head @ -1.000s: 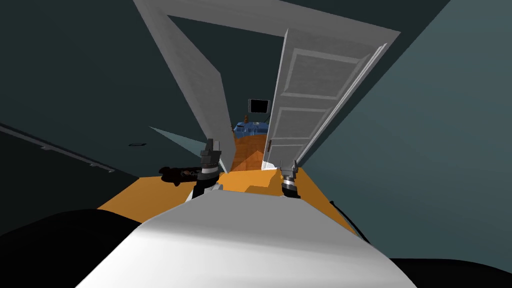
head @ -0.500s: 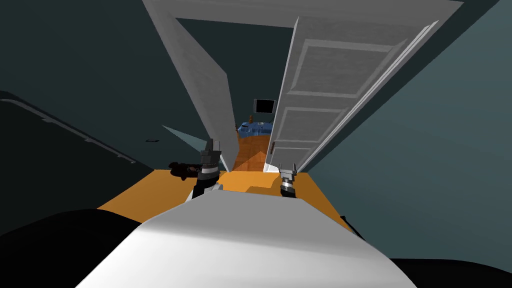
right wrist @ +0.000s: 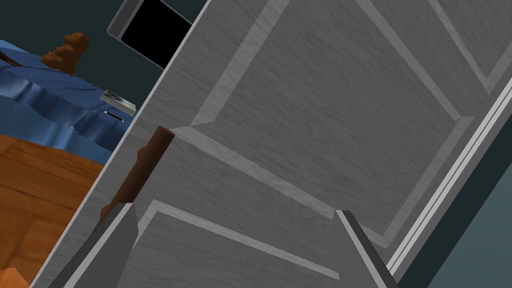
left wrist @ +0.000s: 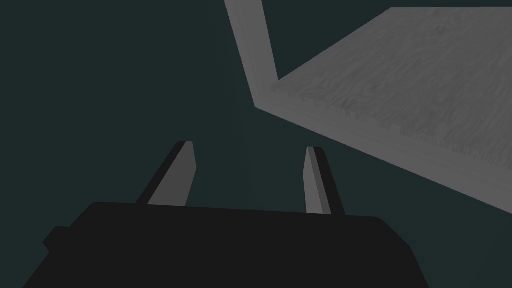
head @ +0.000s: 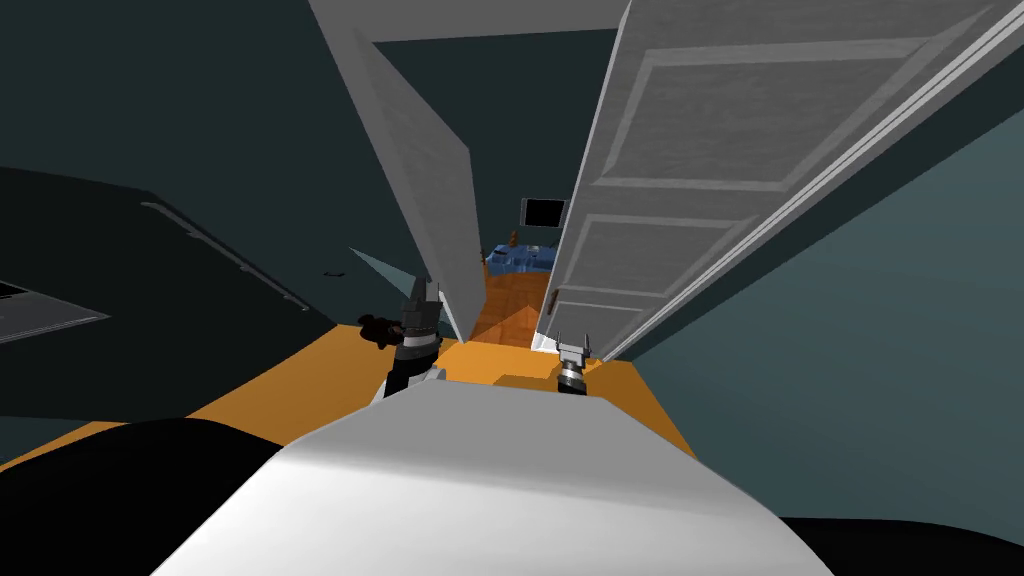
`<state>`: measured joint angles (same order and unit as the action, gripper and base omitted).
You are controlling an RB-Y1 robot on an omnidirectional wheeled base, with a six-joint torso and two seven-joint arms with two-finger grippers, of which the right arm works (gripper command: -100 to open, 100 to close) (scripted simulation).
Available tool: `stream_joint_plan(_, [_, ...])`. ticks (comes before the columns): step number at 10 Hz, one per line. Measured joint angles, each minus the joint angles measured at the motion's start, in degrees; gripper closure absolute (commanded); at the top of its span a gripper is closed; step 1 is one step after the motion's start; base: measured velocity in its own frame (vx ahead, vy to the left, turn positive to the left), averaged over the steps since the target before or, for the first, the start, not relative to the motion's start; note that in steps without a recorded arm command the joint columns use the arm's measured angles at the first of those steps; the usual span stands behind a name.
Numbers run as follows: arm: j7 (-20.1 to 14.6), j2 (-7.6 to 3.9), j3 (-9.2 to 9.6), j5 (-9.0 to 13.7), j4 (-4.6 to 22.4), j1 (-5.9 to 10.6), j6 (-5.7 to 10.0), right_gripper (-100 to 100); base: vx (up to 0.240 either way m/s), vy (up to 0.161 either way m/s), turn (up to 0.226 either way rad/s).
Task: Push the door open
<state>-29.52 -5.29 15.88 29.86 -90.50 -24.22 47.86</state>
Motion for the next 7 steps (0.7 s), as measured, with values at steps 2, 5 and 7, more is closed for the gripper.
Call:
stream_joint_plan(2, [-1.97,0.26,0.82,1.95,2.6,0.24,1.58,-100,0.082,-0.101,0.257])
stream_joint_plan(5, [-5.21,0.38,1.78,5.15,6.38,0.71,3.79,-100,0.091,-0.093,0.225])
stream_joint_plan(7, [-7.05,0.86,2.58,6.86,8.92,1.06,5.41,-100,0.058,-0.094,0.189])
